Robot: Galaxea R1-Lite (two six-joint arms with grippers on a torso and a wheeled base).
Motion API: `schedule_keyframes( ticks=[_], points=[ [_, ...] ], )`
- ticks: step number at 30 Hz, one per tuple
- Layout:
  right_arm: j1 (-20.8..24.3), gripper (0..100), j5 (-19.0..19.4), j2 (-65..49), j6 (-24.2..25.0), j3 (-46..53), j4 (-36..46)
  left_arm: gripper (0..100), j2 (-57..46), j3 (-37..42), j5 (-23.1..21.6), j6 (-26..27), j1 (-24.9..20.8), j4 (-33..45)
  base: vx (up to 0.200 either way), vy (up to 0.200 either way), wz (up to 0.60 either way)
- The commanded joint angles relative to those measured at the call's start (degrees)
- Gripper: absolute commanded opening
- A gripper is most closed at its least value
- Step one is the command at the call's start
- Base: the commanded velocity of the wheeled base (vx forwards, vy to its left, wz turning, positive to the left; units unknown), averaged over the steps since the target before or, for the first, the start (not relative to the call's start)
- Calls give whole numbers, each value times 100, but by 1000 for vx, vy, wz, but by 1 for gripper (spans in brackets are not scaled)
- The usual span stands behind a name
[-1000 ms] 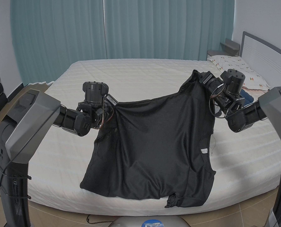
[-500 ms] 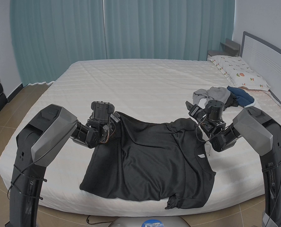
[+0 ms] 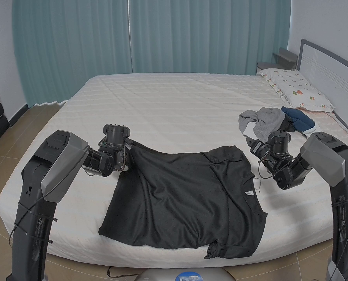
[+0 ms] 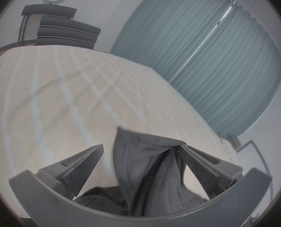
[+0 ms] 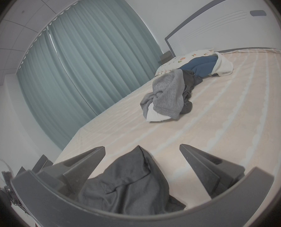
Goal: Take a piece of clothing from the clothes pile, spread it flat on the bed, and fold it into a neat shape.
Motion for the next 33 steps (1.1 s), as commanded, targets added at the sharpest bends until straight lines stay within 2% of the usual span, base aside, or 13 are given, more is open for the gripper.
schedule_keyframes(
  ticks=[1,2,5,6,7,9,13,16,19,24,27,30,33],
  points=[
    [35,100,282,-438,27,714,9,100,-216,177,-669,31,54,1290,0,0,0],
    [44,100,344,-482,27,881,1,100,-383,327,-985,31,54,1536,0,0,0],
    [44,100,467,-526,35,1163,-26,100,-752,775,-1688,40,54,1642,0,0,0],
    [44,100,467,-526,35,1163,-26,100,-752,775,-1688,40,54,1642,0,0,0],
    [26,100,546,-526,44,1347,-52,100,-1016,1074,-2022,48,54,1598,0,0,0],
    [-18,100,616,-535,53,1505,-70,100,-1192,1215,-2180,31,98,1545,0,0,0],
    [-62,100,854,-614,220,1725,-70,100,-1464,1452,-2224,-22,213,1519,0,0,0],
    [-97,100,986,-623,387,1822,-35,100,-1754,1953,-2365,4,239,1396,0,0,0],
    [-123,100,1003,-500,413,1795,-17,100,-2282,2937,-2594,4,239,912,0,0,0],
    [-114,100,1029,-333,413,1708,-8,100,-2616,3816,-2594,-22,221,543,0,0,0],
    [-97,100,1117,-210,413,1708,1,100,-2791,4449,-2594,-101,204,121,0,0,0],
    [-114,100,1135,-104,405,1593,27,100,-2800,5108,-2594,-312,186,-828,0,0,0],
    [-158,100,1135,19,405,1321,194,100,-2765,5442,-2602,-453,177,-1557,0,0,0]
  ],
)
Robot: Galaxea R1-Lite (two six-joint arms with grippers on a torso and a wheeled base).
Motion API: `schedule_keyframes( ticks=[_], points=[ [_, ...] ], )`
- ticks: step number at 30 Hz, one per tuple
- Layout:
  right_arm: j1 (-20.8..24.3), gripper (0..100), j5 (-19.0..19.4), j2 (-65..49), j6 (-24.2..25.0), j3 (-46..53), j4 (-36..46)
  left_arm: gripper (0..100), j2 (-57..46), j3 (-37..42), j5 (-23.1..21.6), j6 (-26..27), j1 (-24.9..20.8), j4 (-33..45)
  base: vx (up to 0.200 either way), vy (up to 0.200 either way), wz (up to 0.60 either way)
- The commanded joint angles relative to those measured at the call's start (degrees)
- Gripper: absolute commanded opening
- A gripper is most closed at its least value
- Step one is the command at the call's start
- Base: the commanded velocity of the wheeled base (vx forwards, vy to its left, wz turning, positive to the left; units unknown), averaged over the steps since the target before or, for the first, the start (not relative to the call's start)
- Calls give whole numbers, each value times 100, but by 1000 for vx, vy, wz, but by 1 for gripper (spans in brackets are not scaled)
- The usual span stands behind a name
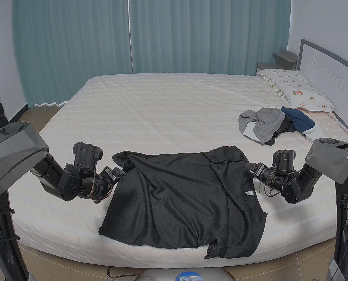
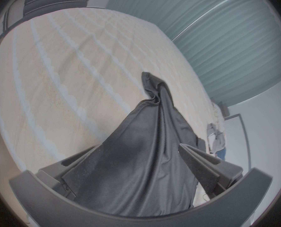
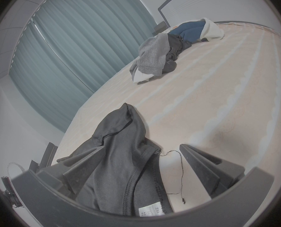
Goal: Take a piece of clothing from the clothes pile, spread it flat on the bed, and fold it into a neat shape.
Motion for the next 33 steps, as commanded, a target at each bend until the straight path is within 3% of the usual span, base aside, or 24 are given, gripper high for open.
schedule_keyframes(
  ticks=[1,14,15,33],
  points=[
    [-65,100,46,351,2,-417,242,100,-290,1001,-4,-248,-26,-1119,0,0,0],
    [-39,100,90,896,2,-1683,1121,100,-317,1177,-127,-265,255,-1268,0,0,0],
    [-3,0,73,957,2,-1788,1174,100,-317,1168,-136,-265,273,-1268,0,0,0],
    [-153,0,-323,1159,-50,-4135,1657,100,-106,1212,-118,-248,308,-1268,0,0,0]
  ],
)
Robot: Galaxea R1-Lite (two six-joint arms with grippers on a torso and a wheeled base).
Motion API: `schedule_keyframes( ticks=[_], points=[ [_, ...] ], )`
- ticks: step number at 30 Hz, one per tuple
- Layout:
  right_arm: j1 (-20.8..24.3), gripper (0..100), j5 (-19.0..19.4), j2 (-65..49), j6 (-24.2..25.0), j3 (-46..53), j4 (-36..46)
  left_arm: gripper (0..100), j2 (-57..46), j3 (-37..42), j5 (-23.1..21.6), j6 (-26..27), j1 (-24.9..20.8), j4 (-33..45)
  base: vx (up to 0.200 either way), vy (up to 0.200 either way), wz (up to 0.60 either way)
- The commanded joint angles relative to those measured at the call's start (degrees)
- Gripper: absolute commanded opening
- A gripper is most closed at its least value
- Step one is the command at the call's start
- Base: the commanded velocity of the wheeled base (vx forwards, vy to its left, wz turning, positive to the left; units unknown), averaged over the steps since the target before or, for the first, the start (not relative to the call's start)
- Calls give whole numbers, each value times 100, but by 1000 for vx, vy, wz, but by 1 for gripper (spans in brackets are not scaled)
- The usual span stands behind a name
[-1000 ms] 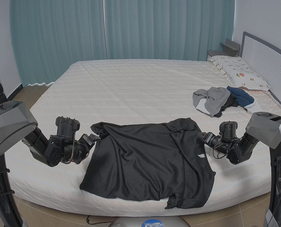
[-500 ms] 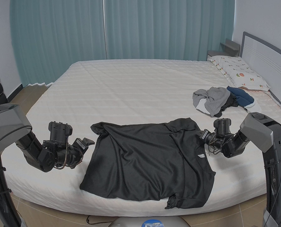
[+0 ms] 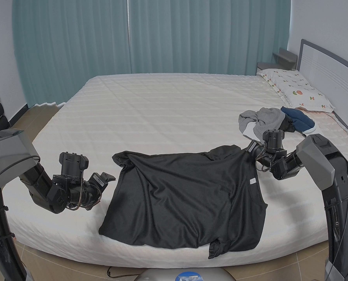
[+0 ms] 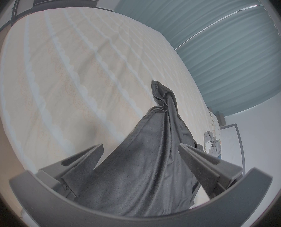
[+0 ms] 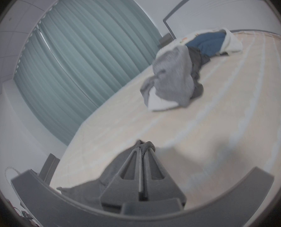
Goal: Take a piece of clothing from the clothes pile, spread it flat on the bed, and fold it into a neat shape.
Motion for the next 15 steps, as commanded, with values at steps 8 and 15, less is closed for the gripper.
schedule_keyframes(
  ticks=[8,15],
  points=[
    [-6,0,-89,568,-88,-1771,52,100,123,86,7,20,-4,-9,0,0,0],
    [-76,0,-89,911,-325,-1868,79,100,167,95,7,20,-4,-9,0,0,0]
  ],
)
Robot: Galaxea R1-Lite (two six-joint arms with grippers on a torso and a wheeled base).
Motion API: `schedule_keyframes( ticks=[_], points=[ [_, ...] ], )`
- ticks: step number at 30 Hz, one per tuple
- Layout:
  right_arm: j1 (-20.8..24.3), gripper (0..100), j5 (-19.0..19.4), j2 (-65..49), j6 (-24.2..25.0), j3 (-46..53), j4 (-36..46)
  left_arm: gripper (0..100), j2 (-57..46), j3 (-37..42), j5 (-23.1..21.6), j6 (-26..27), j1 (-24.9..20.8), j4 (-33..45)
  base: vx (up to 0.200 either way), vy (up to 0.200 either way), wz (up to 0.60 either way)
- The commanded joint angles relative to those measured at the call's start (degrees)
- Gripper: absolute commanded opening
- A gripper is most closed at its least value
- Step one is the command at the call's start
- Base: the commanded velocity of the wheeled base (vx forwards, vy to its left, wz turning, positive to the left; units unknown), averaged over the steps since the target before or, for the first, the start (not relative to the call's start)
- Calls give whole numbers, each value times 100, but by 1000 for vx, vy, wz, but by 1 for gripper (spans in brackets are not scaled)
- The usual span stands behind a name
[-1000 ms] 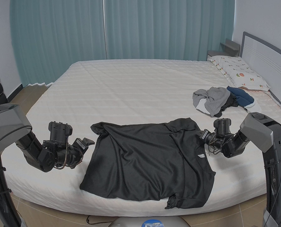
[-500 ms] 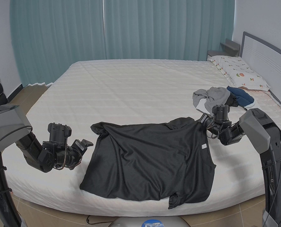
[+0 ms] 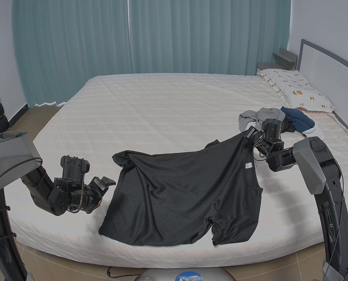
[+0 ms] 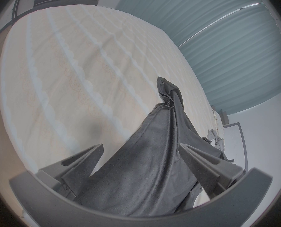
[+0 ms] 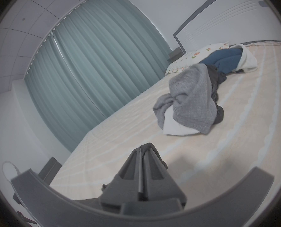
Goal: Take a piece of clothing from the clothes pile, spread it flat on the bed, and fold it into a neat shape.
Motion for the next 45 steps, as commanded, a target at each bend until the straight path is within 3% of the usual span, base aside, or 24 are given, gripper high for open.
schedule_keyframes(
  ticks=[1,2,11,19,26,34,40,45],
  points=[
    [-41,0,-1,338,-44,-58,-16,100,58,10,2,-17,0,-5,0,0,0],
    [-41,100,-1,373,-52,-32,-16,100,58,10,-6,-17,0,-5,0,0,0],
    [-138,100,95,-357,-184,1410,-218,100,49,19,-6,-35,0,-5,0,0,0],
    [-85,100,412,-1728,18,3431,-411,100,-13,71,-15,-35,-8,-13,0,0,0],
    [345,100,552,-2993,827,5215,-587,100,-48,142,-24,-26,-8,-13,0,0,0],
    [574,100,754,-3732,897,6929,-745,100,-127,230,-24,-17,-35,-13,0,0,0],
    [864,100,877,-3890,1292,7641,-1176,100,-118,247,-24,-26,-44,-13,0,0,0],
    [1022,100,807,-3943,1292,8028,-1404,100,-118,238,-24,-17,-44,-13,0,0,0]
  ],
)
